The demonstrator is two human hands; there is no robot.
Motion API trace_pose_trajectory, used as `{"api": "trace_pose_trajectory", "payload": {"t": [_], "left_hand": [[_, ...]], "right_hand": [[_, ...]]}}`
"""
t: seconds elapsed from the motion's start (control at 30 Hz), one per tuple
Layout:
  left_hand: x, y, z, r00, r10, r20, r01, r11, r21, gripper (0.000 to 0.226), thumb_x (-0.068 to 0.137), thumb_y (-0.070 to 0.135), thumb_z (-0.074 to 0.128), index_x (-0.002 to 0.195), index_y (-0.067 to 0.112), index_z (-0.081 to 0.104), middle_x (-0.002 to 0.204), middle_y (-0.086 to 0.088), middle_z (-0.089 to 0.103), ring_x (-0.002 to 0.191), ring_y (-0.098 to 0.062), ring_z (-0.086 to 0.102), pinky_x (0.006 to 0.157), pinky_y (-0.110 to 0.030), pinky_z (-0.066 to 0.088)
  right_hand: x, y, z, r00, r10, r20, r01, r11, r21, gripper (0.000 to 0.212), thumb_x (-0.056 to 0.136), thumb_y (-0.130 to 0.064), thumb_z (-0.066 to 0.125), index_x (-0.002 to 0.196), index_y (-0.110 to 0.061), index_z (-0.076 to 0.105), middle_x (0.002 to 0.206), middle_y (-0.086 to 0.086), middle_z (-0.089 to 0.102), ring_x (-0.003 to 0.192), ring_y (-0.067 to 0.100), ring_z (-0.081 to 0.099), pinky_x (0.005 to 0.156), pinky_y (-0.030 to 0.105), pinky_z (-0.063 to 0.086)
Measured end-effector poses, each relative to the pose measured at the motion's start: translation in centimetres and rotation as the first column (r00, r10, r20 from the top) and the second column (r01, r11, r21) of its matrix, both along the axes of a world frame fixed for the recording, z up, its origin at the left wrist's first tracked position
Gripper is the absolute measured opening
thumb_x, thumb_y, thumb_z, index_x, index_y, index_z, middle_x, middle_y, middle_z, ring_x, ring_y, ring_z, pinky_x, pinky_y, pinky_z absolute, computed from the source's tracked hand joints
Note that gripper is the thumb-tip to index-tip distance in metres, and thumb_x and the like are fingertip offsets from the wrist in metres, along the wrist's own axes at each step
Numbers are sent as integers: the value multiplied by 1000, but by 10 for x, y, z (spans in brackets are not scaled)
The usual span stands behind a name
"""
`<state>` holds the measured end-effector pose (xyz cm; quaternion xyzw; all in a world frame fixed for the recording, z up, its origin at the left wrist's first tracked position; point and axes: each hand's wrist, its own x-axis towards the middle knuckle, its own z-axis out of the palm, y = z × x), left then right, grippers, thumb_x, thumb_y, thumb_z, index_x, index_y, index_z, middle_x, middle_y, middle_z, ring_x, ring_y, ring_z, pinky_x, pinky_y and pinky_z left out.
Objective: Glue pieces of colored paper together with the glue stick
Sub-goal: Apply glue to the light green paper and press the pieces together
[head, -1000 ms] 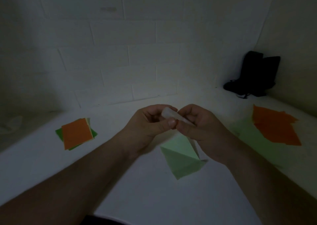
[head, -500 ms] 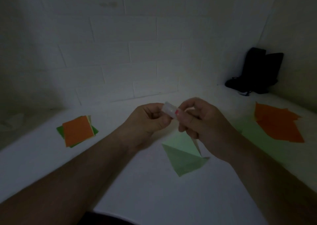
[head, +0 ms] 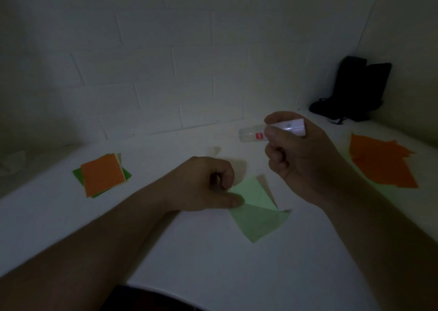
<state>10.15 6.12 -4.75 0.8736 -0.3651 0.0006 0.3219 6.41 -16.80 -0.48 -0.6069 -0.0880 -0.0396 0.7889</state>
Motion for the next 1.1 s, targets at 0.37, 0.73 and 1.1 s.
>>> {"api": "trace_pose_trajectory", "payload": {"t": [0.37,0.73,1.1], "left_hand": [[-12,-4,0,983,-22,182,-6,988,152,27,86,54,66,95,32,80,86,12,72,77,-5,66,75,-33,55],[-101,-20,-7,938,74,340,-219,884,414,54,97,72,27,144,50,44,130,3,49,107,-26,47,91,-43,46],[-103,-22,-12,945,-67,320,-27,959,281,43,97,20,57,139,15,61,143,-6,60,123,-23,59,108,-27,40]], "right_hand": [[5,4,-12,997,-79,19,80,988,-131,23,102,-31,62,83,-23,73,66,3,48,55,15,43,50,27,27],[3,8,-20,969,-206,138,243,898,-368,22,99,-38,66,89,-18,64,57,-9,57,55,17,47,54,32,39],[-7,10,-11,944,-157,291,302,770,-562,28,96,-44,68,88,-17,66,73,15,63,56,23,53,59,38,46]]}}
